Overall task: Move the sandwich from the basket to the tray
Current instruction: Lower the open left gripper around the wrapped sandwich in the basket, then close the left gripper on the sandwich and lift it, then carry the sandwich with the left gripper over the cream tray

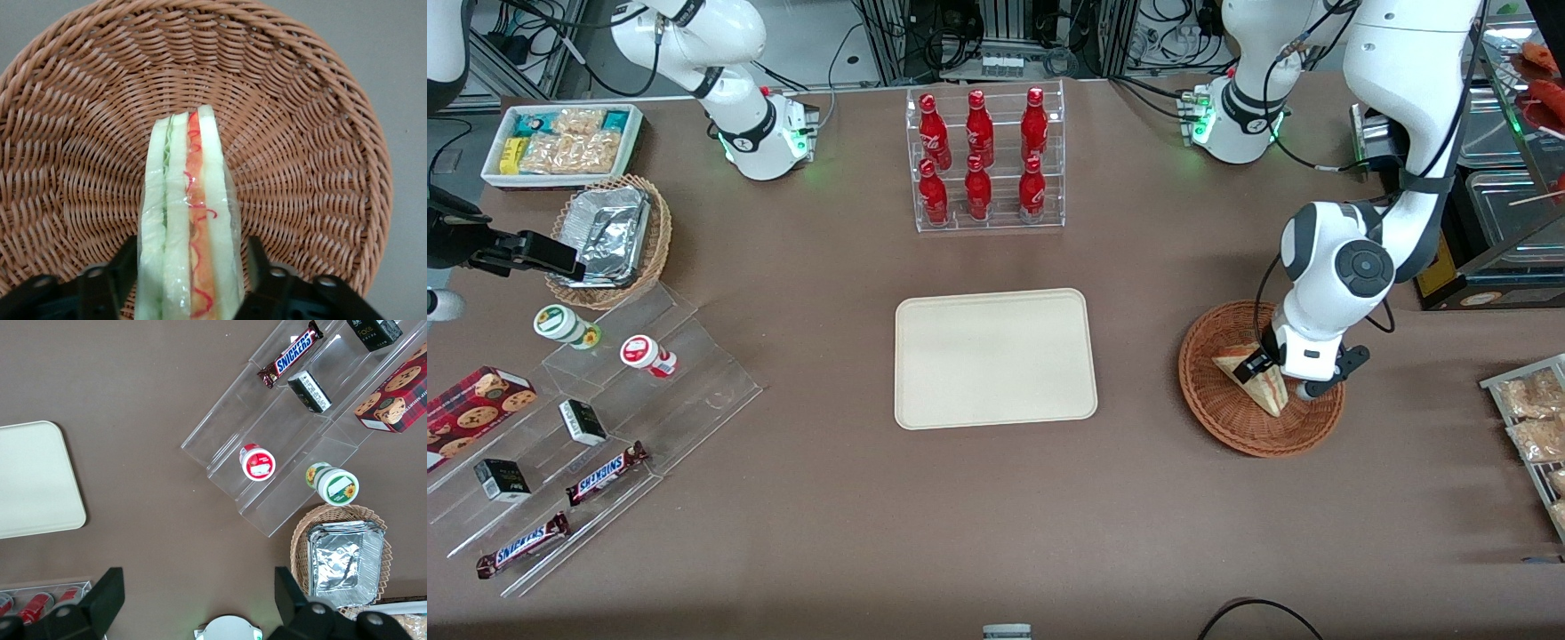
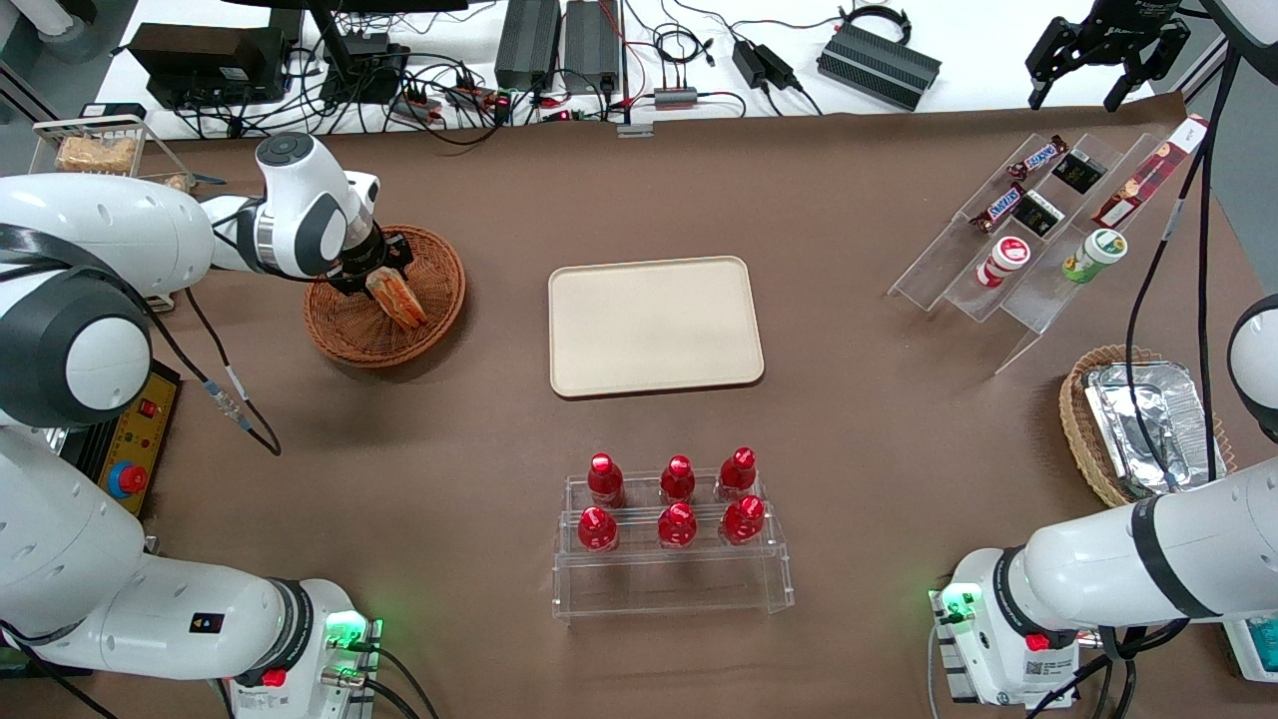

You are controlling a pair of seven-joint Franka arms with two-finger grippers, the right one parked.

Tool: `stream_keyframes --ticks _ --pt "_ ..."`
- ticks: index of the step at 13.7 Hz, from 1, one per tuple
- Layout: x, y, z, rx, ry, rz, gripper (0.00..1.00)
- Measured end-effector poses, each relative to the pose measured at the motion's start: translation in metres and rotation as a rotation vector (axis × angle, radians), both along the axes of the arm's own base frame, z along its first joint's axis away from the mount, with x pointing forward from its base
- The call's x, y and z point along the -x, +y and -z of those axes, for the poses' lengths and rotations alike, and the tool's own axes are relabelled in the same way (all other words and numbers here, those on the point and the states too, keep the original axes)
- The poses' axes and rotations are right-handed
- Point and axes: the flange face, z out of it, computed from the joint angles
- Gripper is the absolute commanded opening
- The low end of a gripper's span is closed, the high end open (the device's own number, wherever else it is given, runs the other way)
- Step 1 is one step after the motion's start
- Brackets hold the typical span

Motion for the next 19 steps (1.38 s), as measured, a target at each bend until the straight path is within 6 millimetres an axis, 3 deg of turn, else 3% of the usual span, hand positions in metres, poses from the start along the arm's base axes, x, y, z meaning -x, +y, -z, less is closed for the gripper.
stream_keyframes --ticks 4,6,8,10,12,14,16,19 --pt "0.000 0.000 -0.001 0.000 0.001 0.000 0.00" --pt "-0.002 -0.001 -0.011 -0.016 0.013 0.019 0.00" --pt "-0.007 -0.002 -0.045 -0.063 0.051 0.057 0.00" --pt "-0.016 -0.013 -0.097 -0.084 0.073 0.078 0.00" --pt "-0.023 -0.044 -0.146 -0.090 0.074 0.121 0.00" --pt "-0.023 -0.087 -0.174 -0.094 0.075 0.184 0.00" --pt "-0.016 -0.141 -0.184 -0.093 0.062 0.253 0.00" --pt "0.001 -0.216 -0.172 -0.094 0.062 0.362 0.00"
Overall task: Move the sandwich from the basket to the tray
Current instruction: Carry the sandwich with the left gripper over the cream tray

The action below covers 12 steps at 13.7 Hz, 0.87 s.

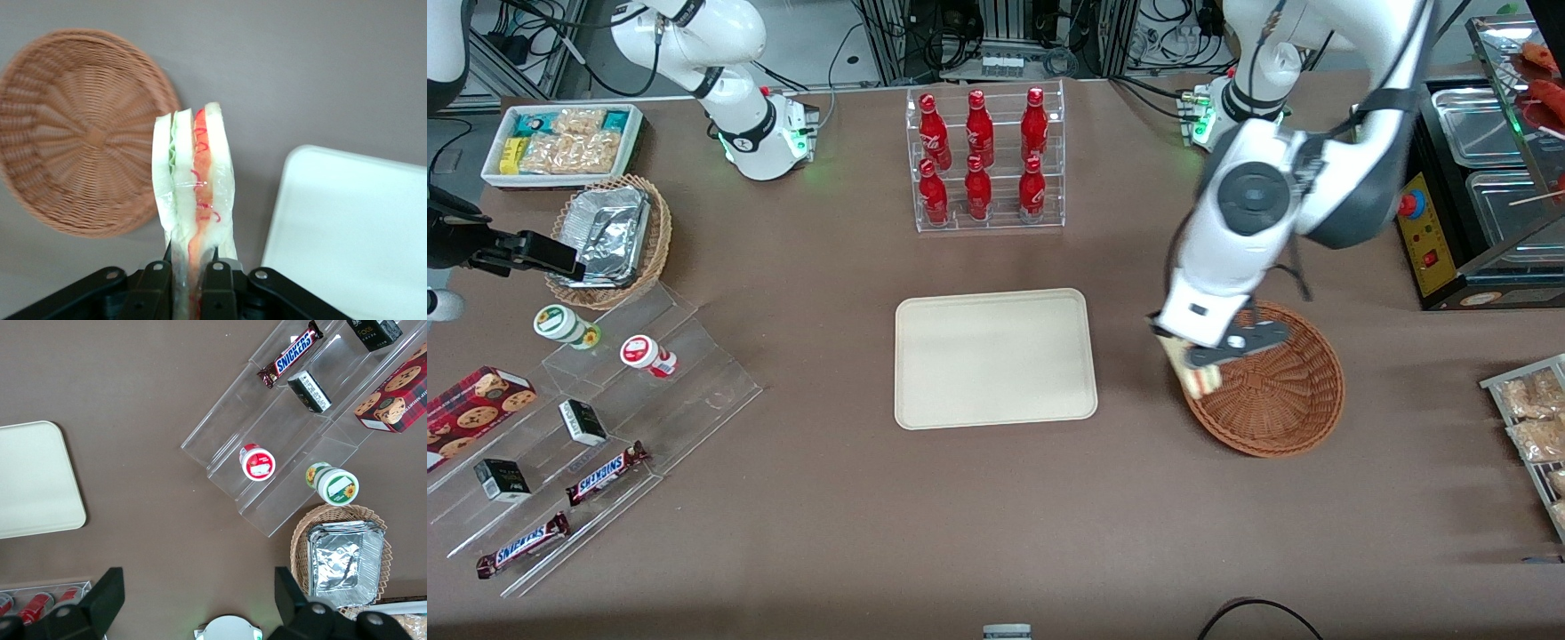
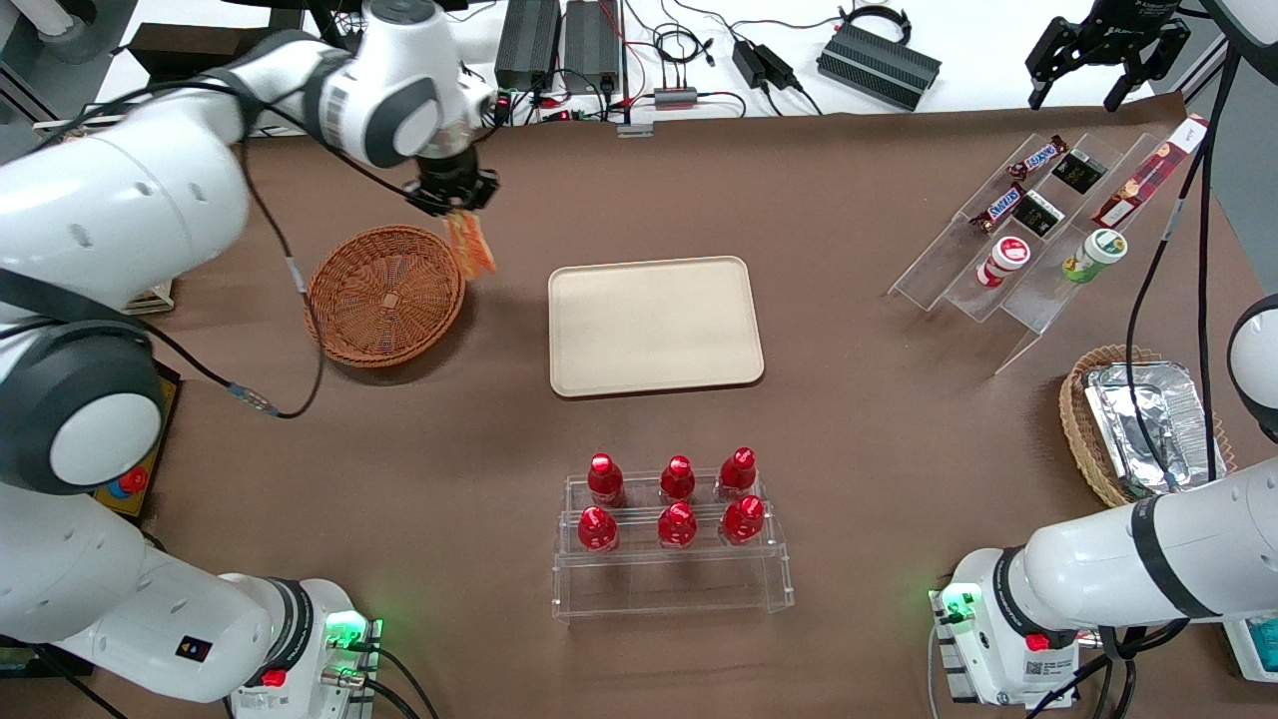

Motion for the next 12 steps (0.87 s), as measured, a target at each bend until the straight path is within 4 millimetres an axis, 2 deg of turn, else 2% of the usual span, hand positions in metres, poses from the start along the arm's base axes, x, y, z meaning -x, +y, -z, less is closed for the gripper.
stream_keyframes --ticks 4,8,12 --pt "-0.001 -0.074 0.030 0.010 0.015 0.093 0.00" --pt "0.011 -0.147 0.071 0.012 0.037 0.188 0.00" --pt "0.020 -0.191 0.101 0.018 0.043 0.241 0.00"
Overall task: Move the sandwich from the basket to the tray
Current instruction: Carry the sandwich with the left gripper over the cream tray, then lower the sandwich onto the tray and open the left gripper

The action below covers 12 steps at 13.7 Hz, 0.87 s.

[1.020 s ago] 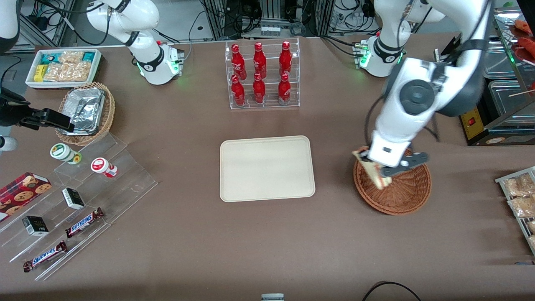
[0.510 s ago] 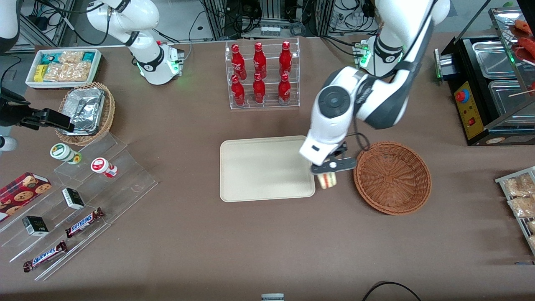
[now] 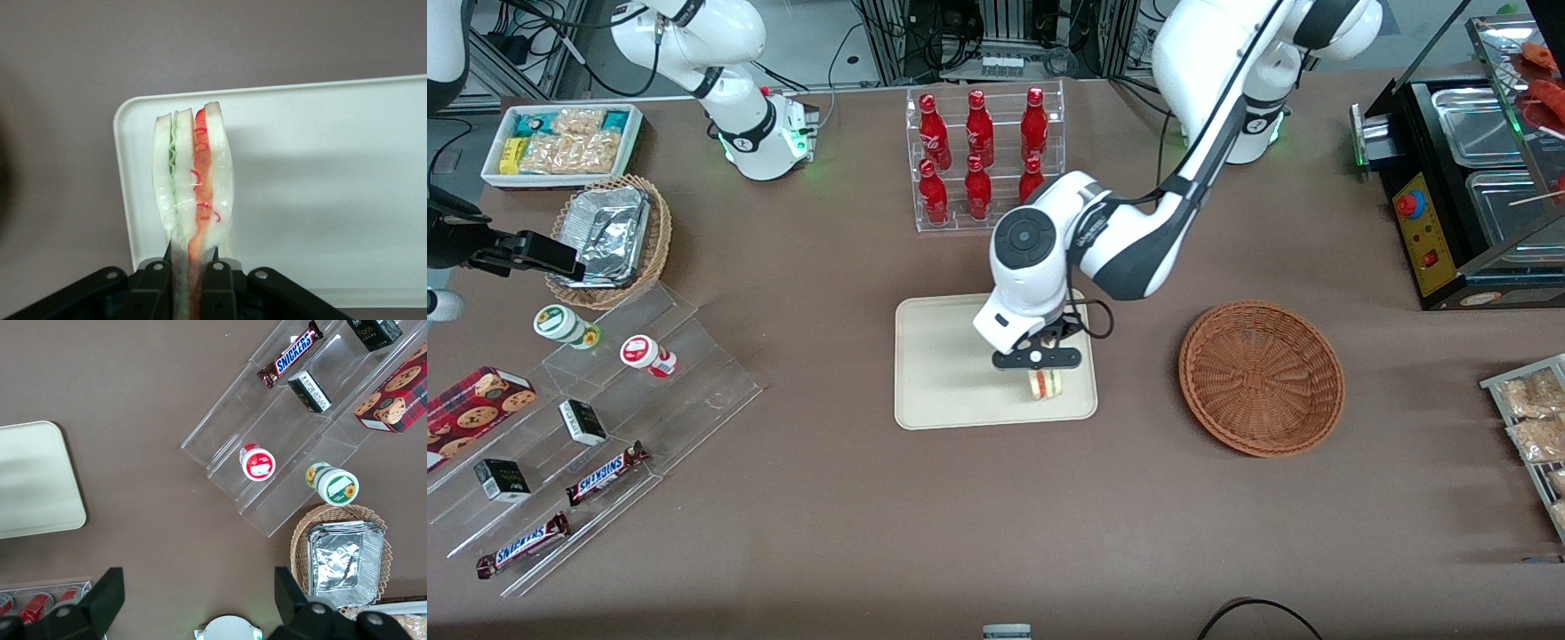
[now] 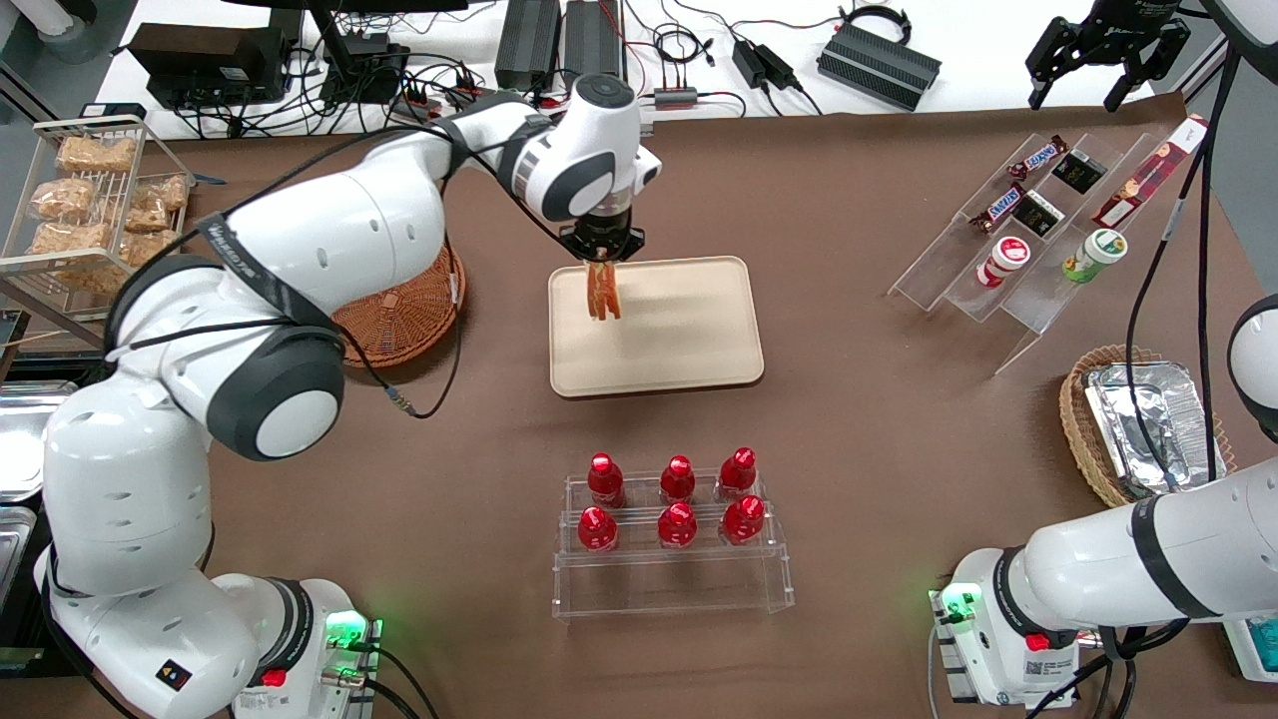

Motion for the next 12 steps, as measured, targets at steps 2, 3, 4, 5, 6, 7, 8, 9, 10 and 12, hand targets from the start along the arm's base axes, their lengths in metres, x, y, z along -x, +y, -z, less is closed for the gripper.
stream_keyframes --ticks 2,3,4,5,6,7,8,9,10,12 --pt "0.010 -0.018 0.017 0.014 -0.008 0.031 0.00" --pt "0.014 -0.027 0.026 0.026 -0.017 0.043 0.00" --pt "0.016 -0.033 0.033 0.038 -0.026 0.052 0.00" --pt "0.017 -0.036 0.039 0.044 -0.030 0.056 0.00" --pt "0.017 -0.036 0.044 0.043 -0.028 0.057 0.00" --pt "0.017 -0.036 0.048 0.040 -0.025 0.059 0.00" --pt "0.017 -0.035 0.052 0.037 -0.022 0.063 0.00" --pt "0.017 -0.036 0.056 0.036 -0.019 0.067 0.00" --pt "0.017 -0.037 0.060 0.041 -0.021 0.068 0.00" --pt "0.016 -0.041 0.069 0.065 -0.039 0.072 0.00"
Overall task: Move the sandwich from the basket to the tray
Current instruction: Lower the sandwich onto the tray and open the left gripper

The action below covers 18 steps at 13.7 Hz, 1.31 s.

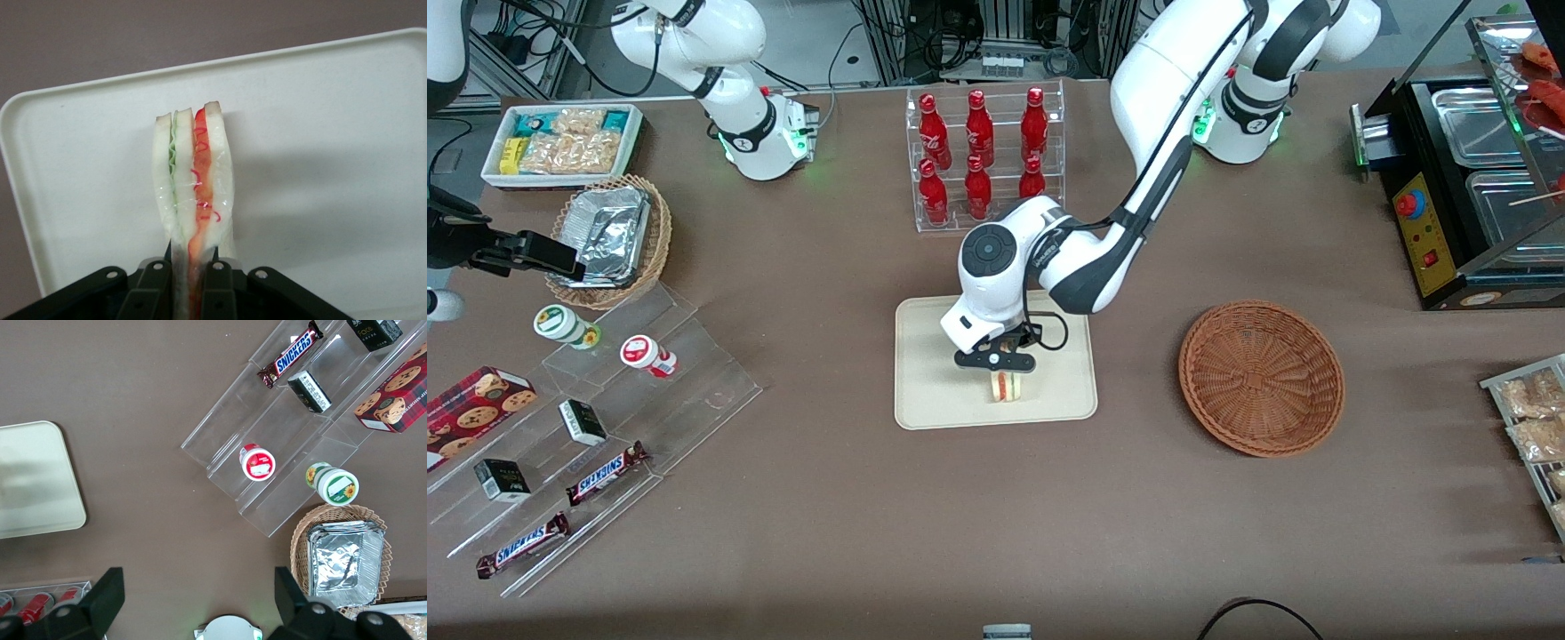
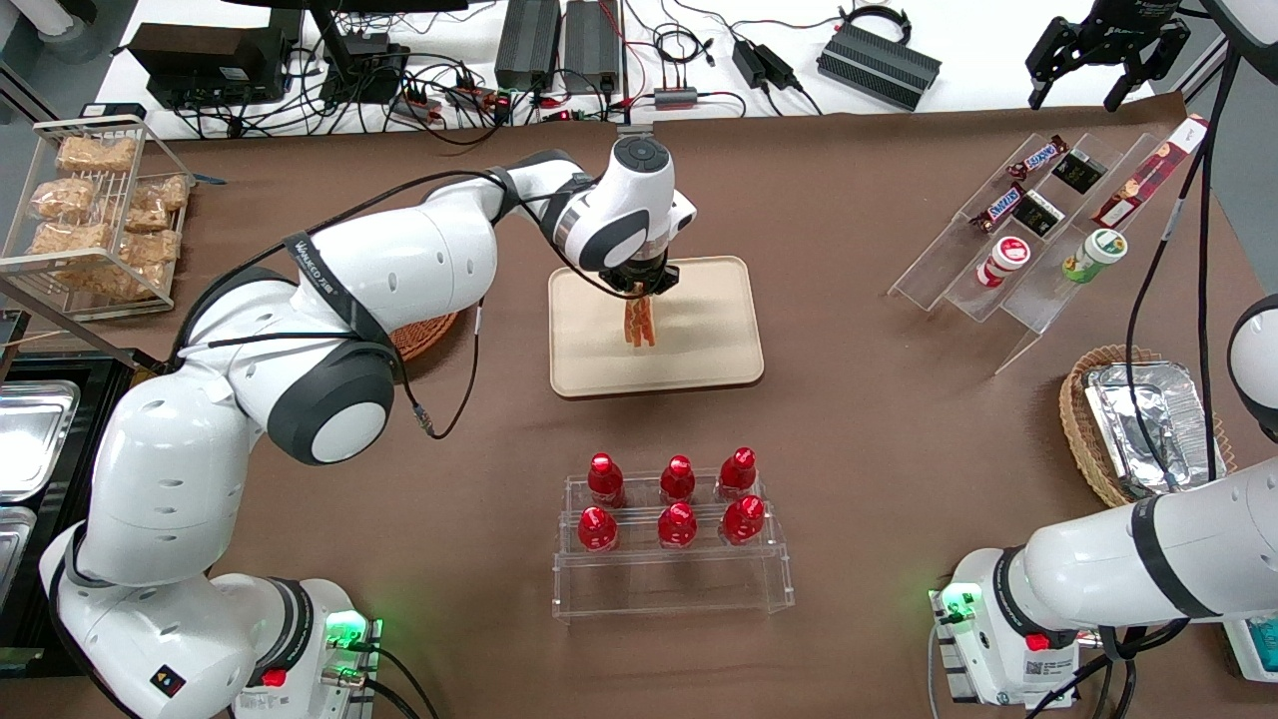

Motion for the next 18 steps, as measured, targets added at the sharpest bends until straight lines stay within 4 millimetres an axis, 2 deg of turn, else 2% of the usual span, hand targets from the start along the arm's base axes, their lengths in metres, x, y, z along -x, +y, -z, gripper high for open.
stream_keyframes --ticks 8,9,10,11,12,15,18 --pt "0.012 -0.012 0.016 0.009 0.011 0.018 0.00" --pt "0.012 -0.012 0.016 0.011 0.010 0.017 0.04" --pt "0.012 -0.013 0.016 0.013 0.010 0.014 0.36" --pt "0.012 -0.013 0.016 0.017 0.014 0.011 0.83" --pt "0.012 -0.013 0.016 0.020 0.017 0.008 0.98" --pt "0.013 -0.015 0.015 0.024 0.017 0.008 0.99" --pt "0.009 -0.018 0.003 0.039 0.001 0.006 0.99"
